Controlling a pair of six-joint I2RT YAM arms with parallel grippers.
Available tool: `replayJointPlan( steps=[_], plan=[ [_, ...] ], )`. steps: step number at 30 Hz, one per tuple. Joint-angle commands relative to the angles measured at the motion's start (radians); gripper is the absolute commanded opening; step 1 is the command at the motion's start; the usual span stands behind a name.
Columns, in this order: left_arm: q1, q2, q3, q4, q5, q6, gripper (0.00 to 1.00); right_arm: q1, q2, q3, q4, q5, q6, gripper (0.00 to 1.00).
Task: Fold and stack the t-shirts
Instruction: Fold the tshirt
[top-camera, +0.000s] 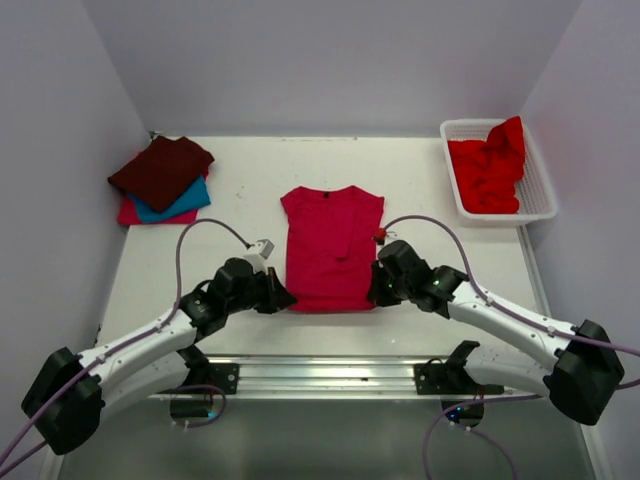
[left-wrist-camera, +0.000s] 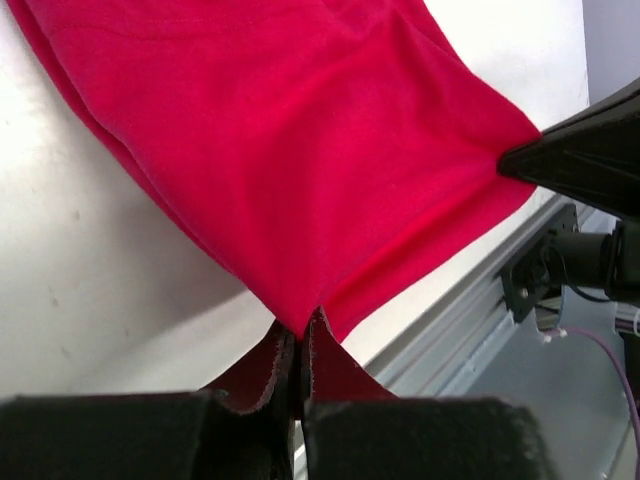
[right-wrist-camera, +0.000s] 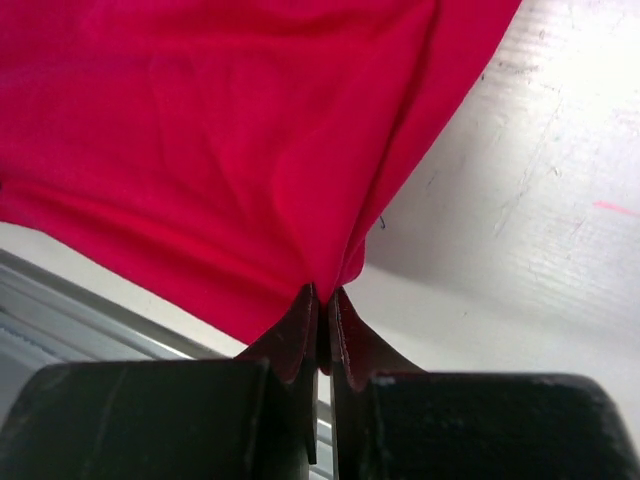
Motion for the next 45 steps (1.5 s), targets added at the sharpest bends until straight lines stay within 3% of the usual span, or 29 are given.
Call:
replayJointPlan(
  steps=[1,5,9,23,31,40,44,45],
  plan=[
    [-0.043,-0.084,0.055,-0.22,-0.059,-0.057,0.0,0.05,-0.071,0.015,-0.104,0.043,0.055,0.0],
    [-0.069,-0.2,0.09,-0.333,-0.113,-0.075,0.0,0.112,-0.12,0.04,-0.169,0.098,0.095,0.0],
    [-0.071,-0.214,0.133,-0.37,-0.206,-0.025,0.0,0.115,-0.119,0.081,-0.186,0.167,0.072,0.0],
    [-0.061,0.199,0.334,-0.114,-0.349,0.215,0.0,0.061,0.237,0.334,-0.092,0.347,-0.085,0.0],
    [0.067,0.367,0.418,-0.003,-0.288,0.305,0.0,-0.088,0.417,0.446,-0.022,0.301,-0.17,0.0],
    [0.158,0.623,0.578,0.069,-0.227,0.353,0.0,-0.146,0.619,0.623,-0.008,0.29,-0.219,0.0],
    [0.218,0.796,0.728,0.097,-0.188,0.374,0.0,-0.197,0.746,0.806,-0.013,0.321,-0.224,0.0],
    [0.236,0.845,0.829,0.107,-0.179,0.374,0.31,-0.23,0.781,0.863,-0.034,0.34,-0.221,0.0]
  ],
)
